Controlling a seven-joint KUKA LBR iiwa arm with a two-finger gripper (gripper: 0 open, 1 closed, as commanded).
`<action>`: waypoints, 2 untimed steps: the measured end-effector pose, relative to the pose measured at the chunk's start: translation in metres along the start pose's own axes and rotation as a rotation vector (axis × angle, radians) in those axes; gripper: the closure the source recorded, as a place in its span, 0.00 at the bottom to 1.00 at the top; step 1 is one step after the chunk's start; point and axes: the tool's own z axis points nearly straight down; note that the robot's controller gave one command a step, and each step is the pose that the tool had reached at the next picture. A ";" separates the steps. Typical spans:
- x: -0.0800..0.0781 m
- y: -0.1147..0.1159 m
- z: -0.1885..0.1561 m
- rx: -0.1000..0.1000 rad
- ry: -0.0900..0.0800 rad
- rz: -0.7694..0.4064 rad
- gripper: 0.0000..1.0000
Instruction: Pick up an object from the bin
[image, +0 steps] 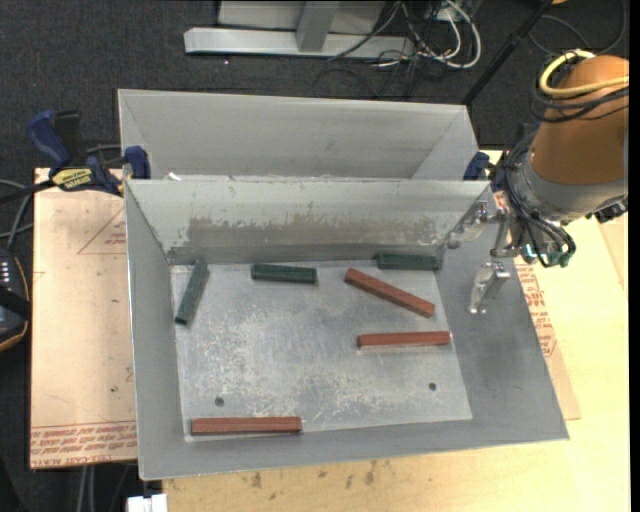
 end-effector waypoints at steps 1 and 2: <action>-0.002 0.000 -0.005 0.002 -0.008 -0.002 0.00; -0.003 0.005 0.046 0.003 -0.014 -0.037 0.00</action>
Offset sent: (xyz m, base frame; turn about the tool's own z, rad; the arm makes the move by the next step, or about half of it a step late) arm 0.0010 0.0152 -0.1450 -0.1049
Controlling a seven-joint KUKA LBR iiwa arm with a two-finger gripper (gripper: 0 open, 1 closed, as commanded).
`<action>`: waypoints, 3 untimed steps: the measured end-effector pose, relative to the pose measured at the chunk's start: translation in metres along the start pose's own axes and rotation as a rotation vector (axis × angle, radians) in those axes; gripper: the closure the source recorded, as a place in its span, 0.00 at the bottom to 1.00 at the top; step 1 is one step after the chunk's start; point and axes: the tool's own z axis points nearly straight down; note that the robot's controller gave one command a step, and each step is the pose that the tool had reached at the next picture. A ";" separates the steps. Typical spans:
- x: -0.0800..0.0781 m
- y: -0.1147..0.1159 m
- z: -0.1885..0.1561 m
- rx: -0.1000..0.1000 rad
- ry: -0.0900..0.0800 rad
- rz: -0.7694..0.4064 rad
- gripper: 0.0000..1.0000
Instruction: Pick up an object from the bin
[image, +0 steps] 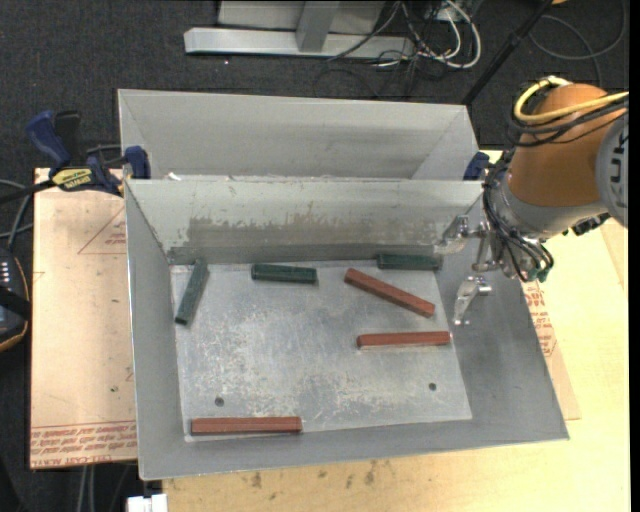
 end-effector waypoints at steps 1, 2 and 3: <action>0.013 0.014 0.097 0.000 -0.004 0.000 1.00; 0.013 0.014 0.097 0.001 -0.004 -0.001 1.00; 0.016 0.015 0.091 -0.001 0.001 -0.001 1.00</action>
Offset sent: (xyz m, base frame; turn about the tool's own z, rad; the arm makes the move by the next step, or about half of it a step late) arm 0.0000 0.0000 0.0000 0.0000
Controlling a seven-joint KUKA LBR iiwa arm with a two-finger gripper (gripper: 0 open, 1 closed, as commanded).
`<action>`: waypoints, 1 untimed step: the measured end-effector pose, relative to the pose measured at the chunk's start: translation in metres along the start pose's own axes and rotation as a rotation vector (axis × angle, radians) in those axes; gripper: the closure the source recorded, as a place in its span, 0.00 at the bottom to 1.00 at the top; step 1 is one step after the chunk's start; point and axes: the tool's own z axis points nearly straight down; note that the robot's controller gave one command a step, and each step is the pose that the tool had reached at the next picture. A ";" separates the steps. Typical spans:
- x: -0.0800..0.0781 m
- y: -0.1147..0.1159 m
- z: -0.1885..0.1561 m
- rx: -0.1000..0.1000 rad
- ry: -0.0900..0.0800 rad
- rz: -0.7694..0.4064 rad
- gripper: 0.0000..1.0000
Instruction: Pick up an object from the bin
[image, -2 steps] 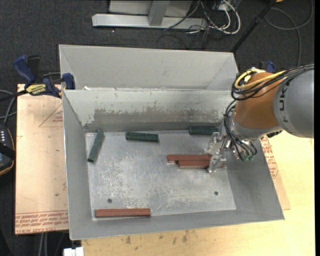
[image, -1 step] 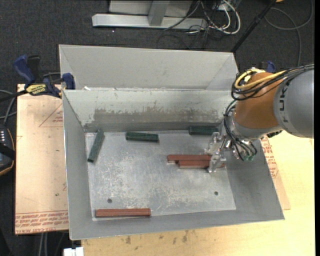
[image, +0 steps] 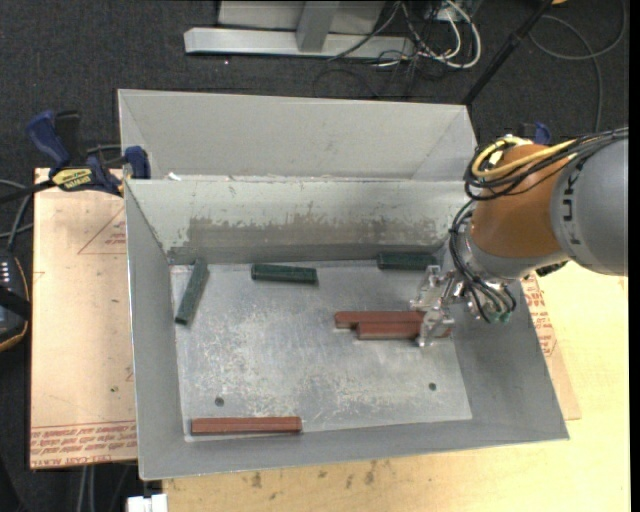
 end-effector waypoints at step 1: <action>-0.030 0.009 -0.020 0.003 -0.008 -0.212 1.00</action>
Offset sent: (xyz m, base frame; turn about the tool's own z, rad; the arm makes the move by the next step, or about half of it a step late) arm 0.0245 0.0004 0.1666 -0.2104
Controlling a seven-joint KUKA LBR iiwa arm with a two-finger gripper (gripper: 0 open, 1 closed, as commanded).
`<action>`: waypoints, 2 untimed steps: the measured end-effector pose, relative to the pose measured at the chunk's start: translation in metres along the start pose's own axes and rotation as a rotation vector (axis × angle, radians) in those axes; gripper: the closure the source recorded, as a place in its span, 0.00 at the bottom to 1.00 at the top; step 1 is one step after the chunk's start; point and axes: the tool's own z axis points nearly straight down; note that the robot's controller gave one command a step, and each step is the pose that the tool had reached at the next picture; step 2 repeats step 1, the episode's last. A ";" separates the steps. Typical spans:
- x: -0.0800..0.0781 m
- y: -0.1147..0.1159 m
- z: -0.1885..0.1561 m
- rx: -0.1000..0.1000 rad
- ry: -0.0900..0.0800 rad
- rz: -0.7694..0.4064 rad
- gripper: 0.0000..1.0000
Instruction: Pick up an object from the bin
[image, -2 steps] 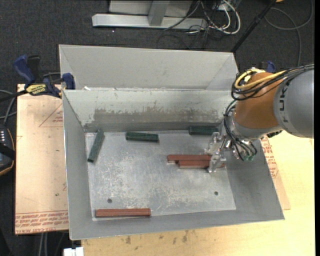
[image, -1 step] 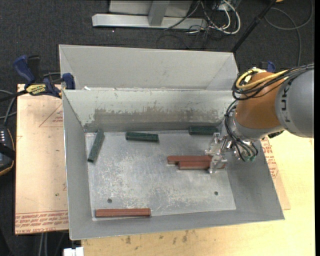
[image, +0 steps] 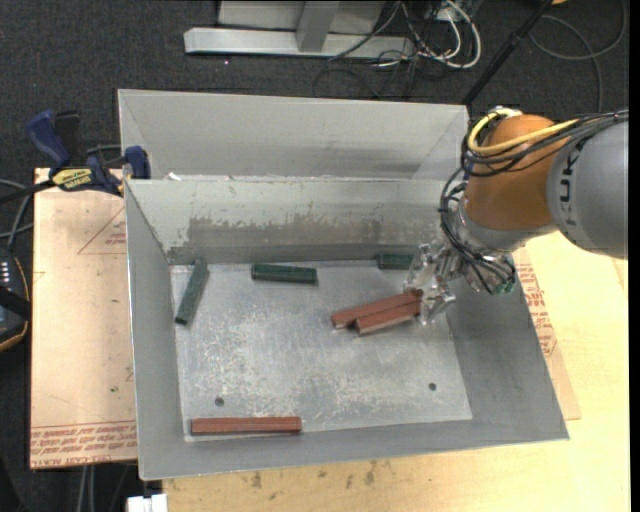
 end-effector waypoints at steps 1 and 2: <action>0.003 -0.008 -0.149 -0.004 0.006 0.001 1.00; 0.003 -0.008 -0.149 -0.004 0.006 0.001 1.00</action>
Offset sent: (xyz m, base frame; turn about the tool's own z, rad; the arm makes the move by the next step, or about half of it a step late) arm 0.0000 0.0000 0.0000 0.0000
